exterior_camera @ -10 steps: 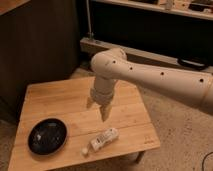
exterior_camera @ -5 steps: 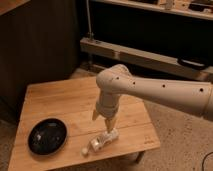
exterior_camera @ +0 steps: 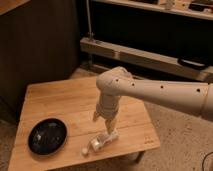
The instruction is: Place the bottle in the ceramic bowl
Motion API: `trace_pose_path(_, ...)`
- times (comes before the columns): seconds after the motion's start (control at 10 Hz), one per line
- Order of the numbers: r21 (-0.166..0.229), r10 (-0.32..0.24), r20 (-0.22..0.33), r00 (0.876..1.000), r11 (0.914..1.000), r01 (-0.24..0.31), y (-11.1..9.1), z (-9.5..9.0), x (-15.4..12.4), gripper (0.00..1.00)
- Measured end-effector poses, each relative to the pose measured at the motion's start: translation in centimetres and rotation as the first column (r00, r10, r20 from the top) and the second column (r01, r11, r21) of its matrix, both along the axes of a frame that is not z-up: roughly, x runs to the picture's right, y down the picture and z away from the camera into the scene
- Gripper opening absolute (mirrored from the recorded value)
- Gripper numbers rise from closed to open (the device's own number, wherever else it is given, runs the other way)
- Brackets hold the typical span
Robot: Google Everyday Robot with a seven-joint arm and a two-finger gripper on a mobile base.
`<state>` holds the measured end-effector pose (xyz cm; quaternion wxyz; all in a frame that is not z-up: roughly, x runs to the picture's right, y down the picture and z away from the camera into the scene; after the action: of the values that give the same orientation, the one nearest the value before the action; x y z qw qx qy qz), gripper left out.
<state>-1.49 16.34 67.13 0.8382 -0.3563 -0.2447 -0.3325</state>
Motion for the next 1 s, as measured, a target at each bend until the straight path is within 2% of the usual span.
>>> trace_pose_path(0.4,0.0,-0.004,-0.002,1.0,1.0,0.004,0.1,0.0,0.1,0.65)
trace_pose_path(0.7,0.003,-0.045,0.007,0.999,0.999,0.045,2.0,1.8,-0.5,0.65)
trace_pose_path(1.0,0.049,-0.067,0.006,0.998,0.9966,0.067,4.4,3.0,-0.7,0.65)
